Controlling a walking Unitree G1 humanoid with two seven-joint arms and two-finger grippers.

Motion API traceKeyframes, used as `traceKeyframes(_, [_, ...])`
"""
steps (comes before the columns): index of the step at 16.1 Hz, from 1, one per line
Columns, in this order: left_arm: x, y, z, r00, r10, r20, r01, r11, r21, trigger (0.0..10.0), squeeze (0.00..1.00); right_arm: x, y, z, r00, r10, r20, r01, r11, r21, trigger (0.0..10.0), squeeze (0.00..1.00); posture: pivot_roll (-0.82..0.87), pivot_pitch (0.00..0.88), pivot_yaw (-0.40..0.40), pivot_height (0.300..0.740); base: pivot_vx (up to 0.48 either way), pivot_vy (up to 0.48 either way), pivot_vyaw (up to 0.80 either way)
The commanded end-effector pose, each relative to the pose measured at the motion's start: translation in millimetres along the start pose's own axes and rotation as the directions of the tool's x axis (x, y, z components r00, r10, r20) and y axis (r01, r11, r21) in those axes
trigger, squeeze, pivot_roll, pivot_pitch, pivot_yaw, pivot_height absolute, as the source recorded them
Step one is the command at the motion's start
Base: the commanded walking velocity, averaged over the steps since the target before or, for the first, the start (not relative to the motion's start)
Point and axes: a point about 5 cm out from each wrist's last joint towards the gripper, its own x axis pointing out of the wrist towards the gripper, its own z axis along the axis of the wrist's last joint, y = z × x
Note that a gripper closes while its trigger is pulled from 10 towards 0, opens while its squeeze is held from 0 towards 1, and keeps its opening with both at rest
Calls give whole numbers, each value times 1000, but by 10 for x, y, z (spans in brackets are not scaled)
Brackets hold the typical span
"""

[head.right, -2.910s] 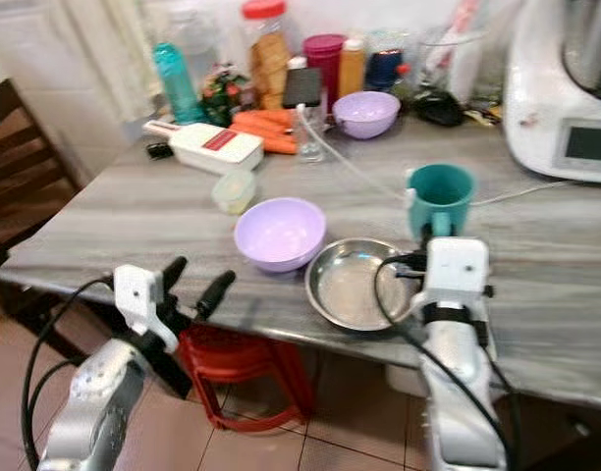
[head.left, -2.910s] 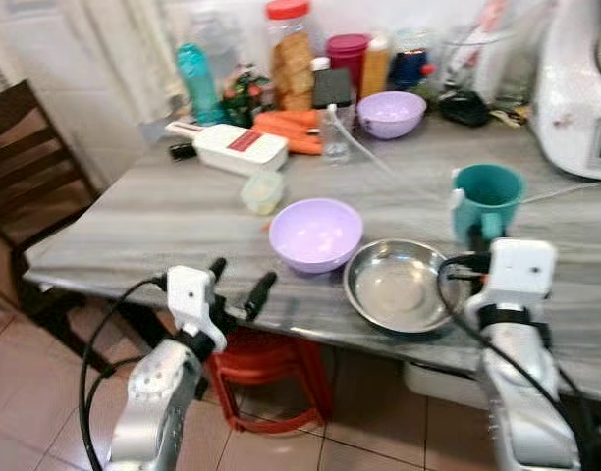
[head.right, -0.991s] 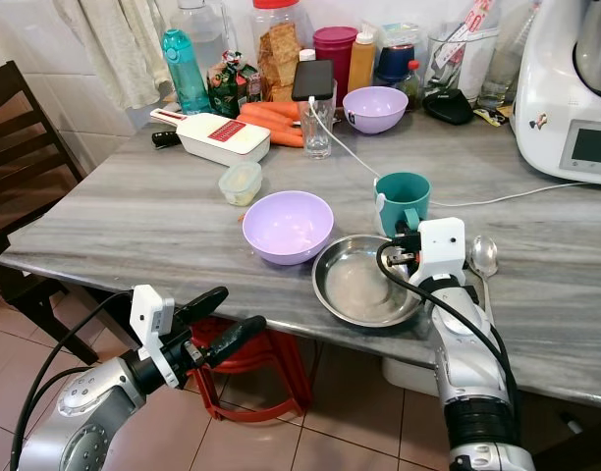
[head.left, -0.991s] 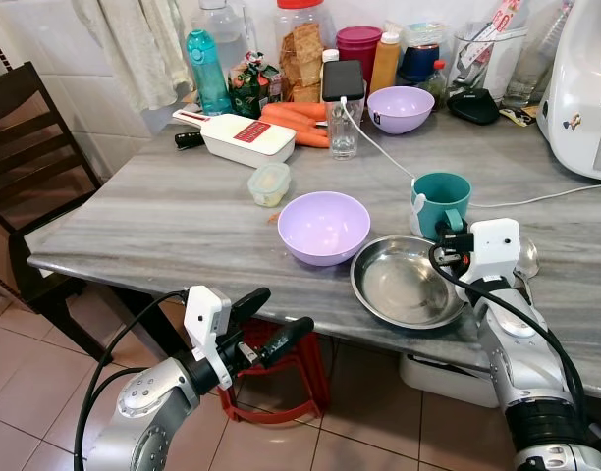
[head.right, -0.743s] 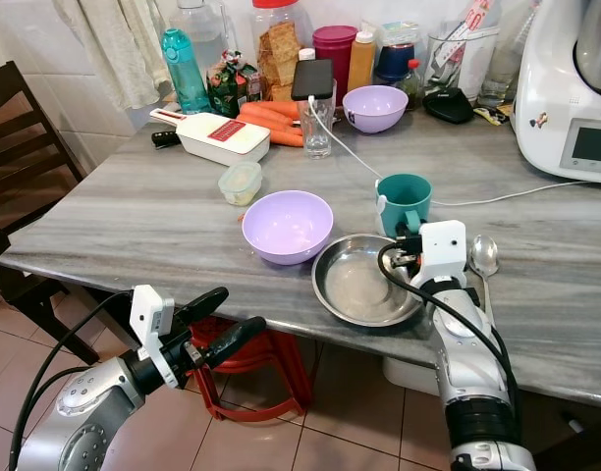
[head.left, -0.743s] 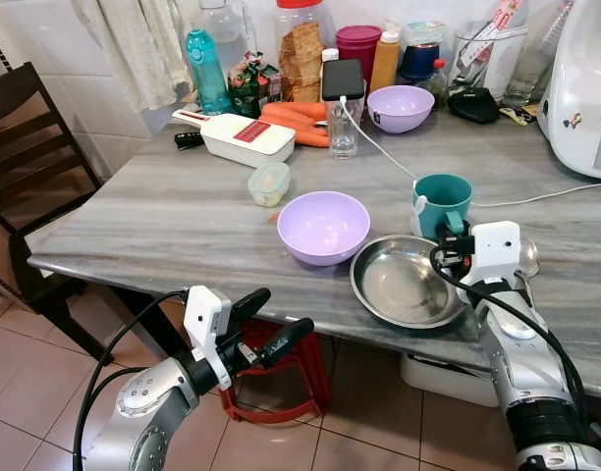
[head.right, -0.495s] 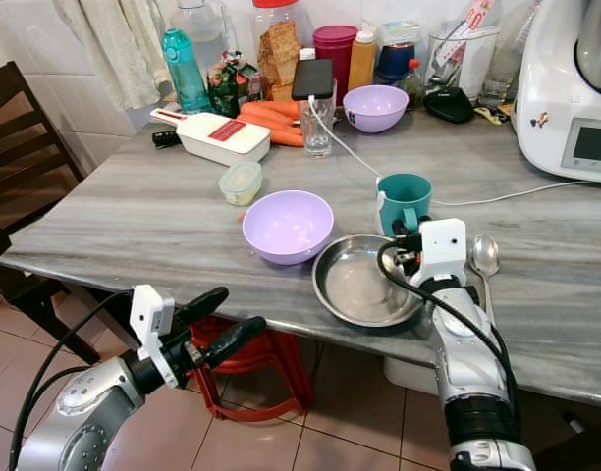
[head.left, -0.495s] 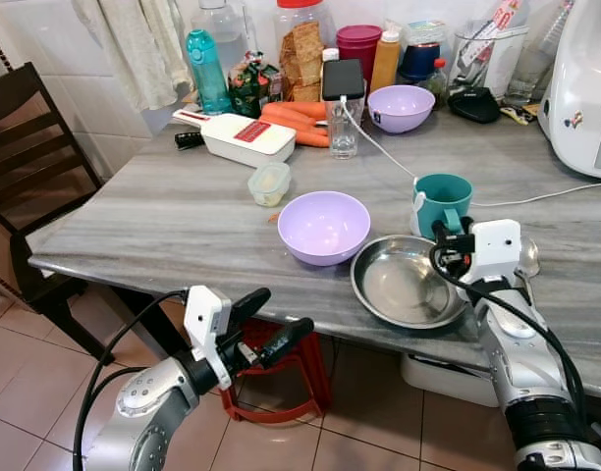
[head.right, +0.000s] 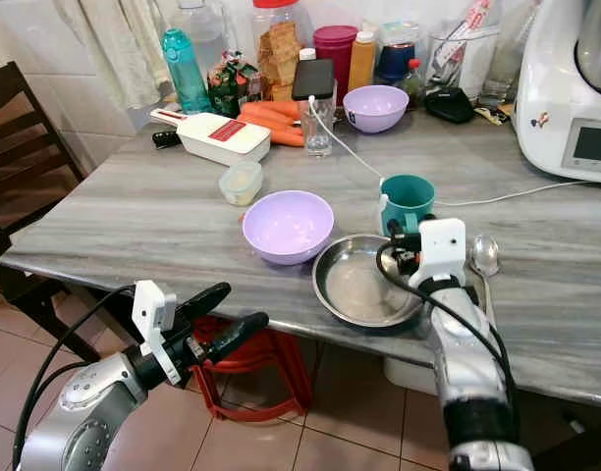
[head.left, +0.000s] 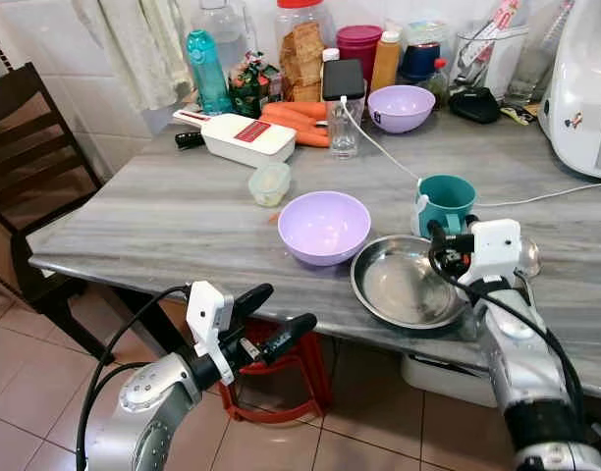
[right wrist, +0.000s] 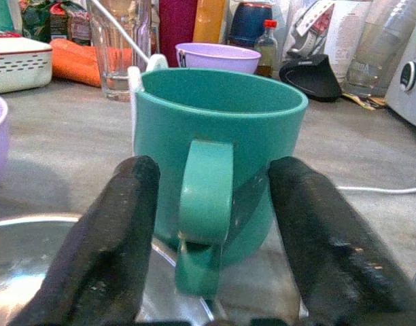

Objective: Setting the table

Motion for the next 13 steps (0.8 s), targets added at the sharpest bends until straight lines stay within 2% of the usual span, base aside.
traceKeyframes(1, [0,8,14,1000,5,-5,-5,1000,17,10000,0,-27,34,5,1000,5,6,-5,1000,-3,10000,1000,-117,32,123,740,0,0,0])
traceKeyframes(8, [17,28,28,1000,-1,-13,1,1000,23,10000,0,-117,-82,-18,998,-67,-10,67,998,-20,10000,1000,-129,30,132,740,0,0,0])
traceKeyframes(13, [33,39,40,1000,-1,-11,1,1000,28,10000,0,-122,-175,-7,994,-111,-14,111,993,-38,10000,1000,-127,23,133,740,0,0,0])
